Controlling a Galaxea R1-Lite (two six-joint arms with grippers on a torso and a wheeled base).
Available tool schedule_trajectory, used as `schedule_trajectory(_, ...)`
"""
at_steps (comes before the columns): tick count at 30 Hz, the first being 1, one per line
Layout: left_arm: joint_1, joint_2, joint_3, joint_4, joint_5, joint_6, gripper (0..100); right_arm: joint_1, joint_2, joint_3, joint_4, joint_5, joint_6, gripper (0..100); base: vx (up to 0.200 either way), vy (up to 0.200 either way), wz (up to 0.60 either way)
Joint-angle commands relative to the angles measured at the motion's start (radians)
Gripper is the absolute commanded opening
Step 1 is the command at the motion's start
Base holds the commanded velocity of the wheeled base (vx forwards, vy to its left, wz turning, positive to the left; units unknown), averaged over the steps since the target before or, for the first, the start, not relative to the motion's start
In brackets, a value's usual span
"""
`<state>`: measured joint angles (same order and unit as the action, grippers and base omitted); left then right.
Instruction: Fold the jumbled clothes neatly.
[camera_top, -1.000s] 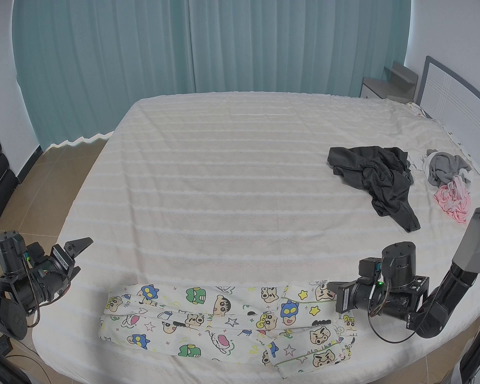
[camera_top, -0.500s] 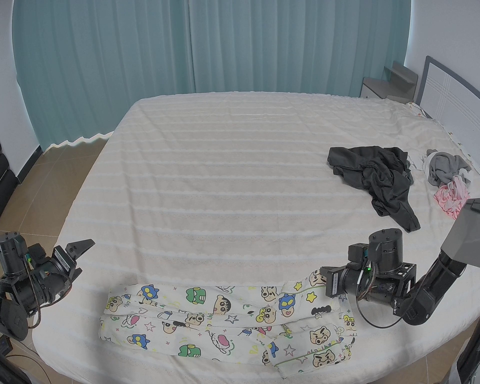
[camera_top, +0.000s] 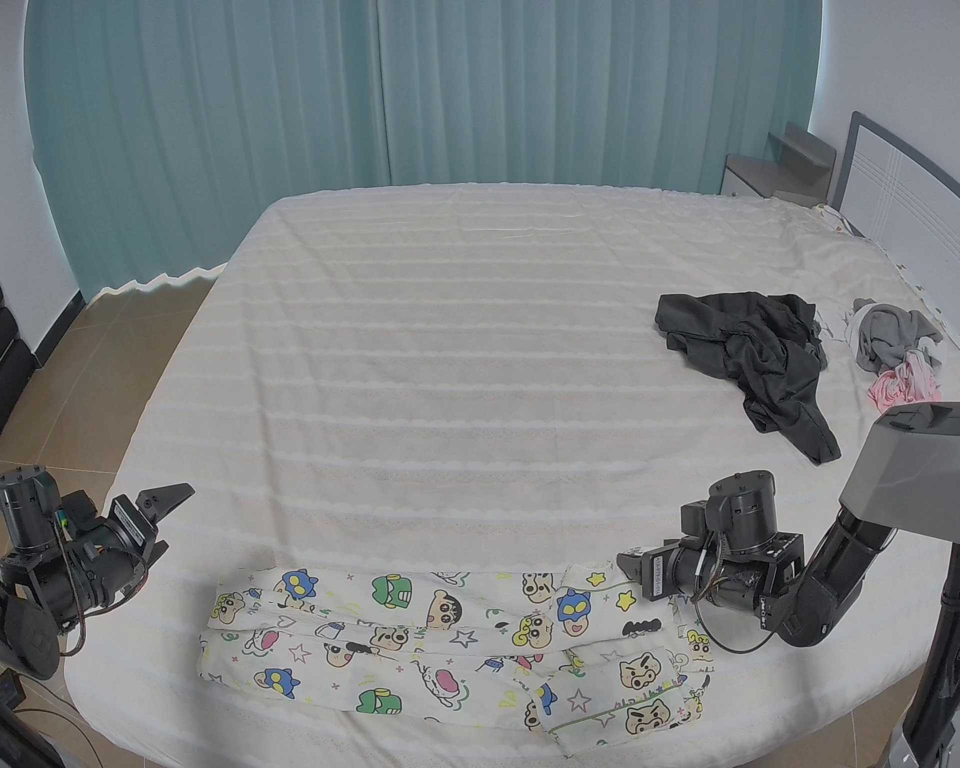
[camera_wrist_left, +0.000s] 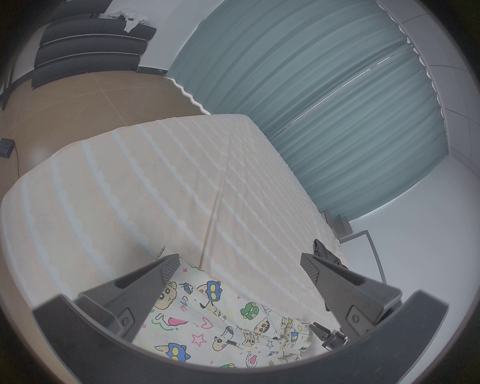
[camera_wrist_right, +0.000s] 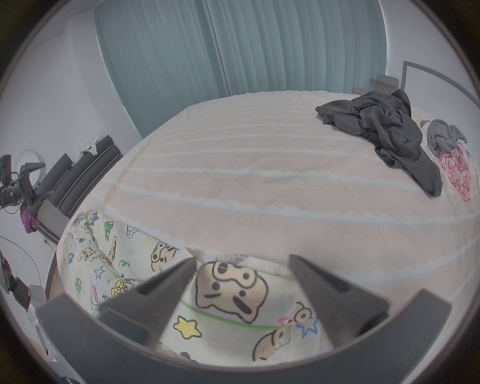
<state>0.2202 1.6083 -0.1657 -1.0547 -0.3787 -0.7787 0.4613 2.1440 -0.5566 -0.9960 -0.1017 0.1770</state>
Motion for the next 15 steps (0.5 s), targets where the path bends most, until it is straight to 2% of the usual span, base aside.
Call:
schedule_trajectory(1, -0.004, 0.009, 0.002, -0.001, 0.001, -0.001, 100, 0.0, -0.046, -0.003, -0.003, -0.013, 0.004, 100, 0.0, 0.0, 0.0)
schedule_trajectory(4, -0.005, 0.009, 0.002, 0.001, 0.001, -0.001, 100, 0.005, -0.104, 0.0, 0.0, -0.024, 0.006, 100, 0.0, 0.0, 0.0)
schedule_trajectory(9, -0.018, 0.01, 0.002, 0.001, 0.003, -0.002, 100, 0.086, -0.168, 0.012, 0.002, -0.05, 0.039, 100, 0.0, 0.0, 0.0)
schedule_trajectory(13, -0.021, 0.01, 0.002, 0.001, 0.003, -0.004, 100, 0.162, -0.156, 0.018, 0.011, -0.039, 0.196, 100, 0.0, 0.0, 0.0)
schedule_trajectory(14, -0.021, 0.01, 0.002, 0.001, 0.003, -0.004, 100, 0.162, -0.156, 0.018, 0.011, -0.039, 0.196, 100, 0.0, 0.0, 0.0)
schedule_trajectory(15, -0.024, 0.015, 0.002, 0.002, 0.003, -0.017, 100, 0.174, -0.093, 0.023, 0.013, -0.029, 0.288, 100, 0.0, 0.0, 0.0)
